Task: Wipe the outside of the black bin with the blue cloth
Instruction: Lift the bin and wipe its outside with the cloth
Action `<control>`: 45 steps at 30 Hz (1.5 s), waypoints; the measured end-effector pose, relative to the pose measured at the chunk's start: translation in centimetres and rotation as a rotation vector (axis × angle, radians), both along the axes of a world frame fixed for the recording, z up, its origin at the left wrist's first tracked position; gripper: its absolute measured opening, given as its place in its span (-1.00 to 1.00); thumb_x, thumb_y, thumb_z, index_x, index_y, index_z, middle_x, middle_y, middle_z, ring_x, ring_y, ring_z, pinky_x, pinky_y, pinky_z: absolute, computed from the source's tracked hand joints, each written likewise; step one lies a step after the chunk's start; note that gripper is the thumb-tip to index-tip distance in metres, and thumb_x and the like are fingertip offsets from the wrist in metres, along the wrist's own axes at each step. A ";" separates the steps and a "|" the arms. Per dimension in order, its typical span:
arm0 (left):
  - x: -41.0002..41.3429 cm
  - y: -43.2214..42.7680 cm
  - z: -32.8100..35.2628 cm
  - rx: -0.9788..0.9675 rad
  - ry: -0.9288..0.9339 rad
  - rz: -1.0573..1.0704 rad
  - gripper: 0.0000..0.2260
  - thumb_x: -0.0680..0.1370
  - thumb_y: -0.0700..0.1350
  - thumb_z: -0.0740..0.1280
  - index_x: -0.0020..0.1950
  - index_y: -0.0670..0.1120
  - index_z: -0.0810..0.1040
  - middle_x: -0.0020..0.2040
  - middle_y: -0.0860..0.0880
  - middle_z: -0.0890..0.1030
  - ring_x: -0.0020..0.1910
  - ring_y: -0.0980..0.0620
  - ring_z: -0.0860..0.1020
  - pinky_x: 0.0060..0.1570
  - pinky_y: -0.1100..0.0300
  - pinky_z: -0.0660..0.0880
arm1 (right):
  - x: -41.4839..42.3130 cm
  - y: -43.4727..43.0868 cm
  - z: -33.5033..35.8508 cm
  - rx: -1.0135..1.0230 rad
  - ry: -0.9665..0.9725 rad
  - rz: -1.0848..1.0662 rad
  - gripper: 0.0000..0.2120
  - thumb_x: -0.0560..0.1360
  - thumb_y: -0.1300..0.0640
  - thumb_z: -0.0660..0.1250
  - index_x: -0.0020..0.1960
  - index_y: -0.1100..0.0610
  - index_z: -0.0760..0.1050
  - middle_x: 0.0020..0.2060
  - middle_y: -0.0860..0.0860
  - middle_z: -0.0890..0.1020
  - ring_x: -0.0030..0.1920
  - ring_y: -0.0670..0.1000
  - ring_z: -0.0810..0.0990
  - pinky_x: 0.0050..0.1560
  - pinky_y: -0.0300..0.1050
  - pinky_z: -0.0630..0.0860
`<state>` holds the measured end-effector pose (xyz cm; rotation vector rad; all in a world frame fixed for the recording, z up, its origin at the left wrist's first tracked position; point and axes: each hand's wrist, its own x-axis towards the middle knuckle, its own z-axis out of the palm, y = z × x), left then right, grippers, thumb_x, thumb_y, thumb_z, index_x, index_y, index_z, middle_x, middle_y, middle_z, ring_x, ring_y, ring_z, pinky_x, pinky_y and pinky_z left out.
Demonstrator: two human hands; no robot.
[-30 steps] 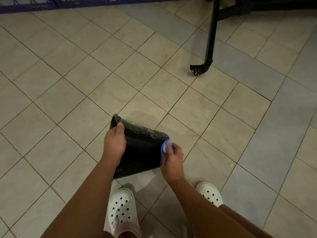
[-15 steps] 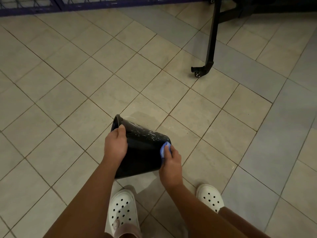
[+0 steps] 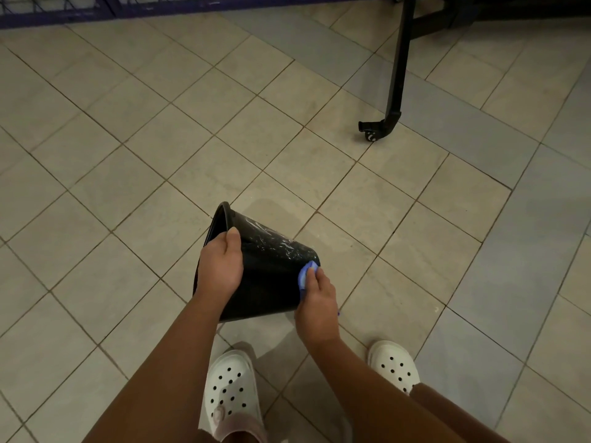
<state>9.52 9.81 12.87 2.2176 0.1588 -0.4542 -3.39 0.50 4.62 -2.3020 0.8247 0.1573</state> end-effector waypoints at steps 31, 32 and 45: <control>0.4 -0.4 1.9 -0.208 0.376 0.048 -0.76 0.59 0.02 0.13 0.19 -0.01 0.46 0.08 -0.13 0.57 0.08 -0.15 0.53 0.11 -0.08 0.46 | 0.7 -3.3 -0.9 0.179 0.044 -0.075 -0.45 0.50 0.32 0.25 0.45 0.17 0.20 0.41 0.12 0.29 0.38 0.14 0.27 0.37 -0.10 0.23; 0.5 -0.4 2.0 -0.200 0.447 0.105 -0.74 0.57 0.03 0.14 0.18 -0.03 0.45 0.06 -0.15 0.56 0.05 -0.16 0.53 0.07 -0.07 0.46 | 0.8 -3.4 -0.8 0.166 0.004 -0.086 -0.47 0.49 0.32 0.25 0.44 0.17 0.23 0.38 0.13 0.32 0.35 0.13 0.31 0.37 -0.08 0.26; 1.1 -0.4 0.3 -0.110 0.243 0.273 -0.69 0.66 0.01 0.04 0.03 -0.14 0.49 -0.20 -0.07 0.51 -0.19 -0.02 0.50 -0.18 0.10 0.41 | 0.0 -0.7 0.3 0.085 -0.212 -0.089 -0.56 0.51 0.34 0.25 0.37 0.17 0.37 0.33 0.14 0.39 0.34 0.11 0.37 0.38 -0.07 0.30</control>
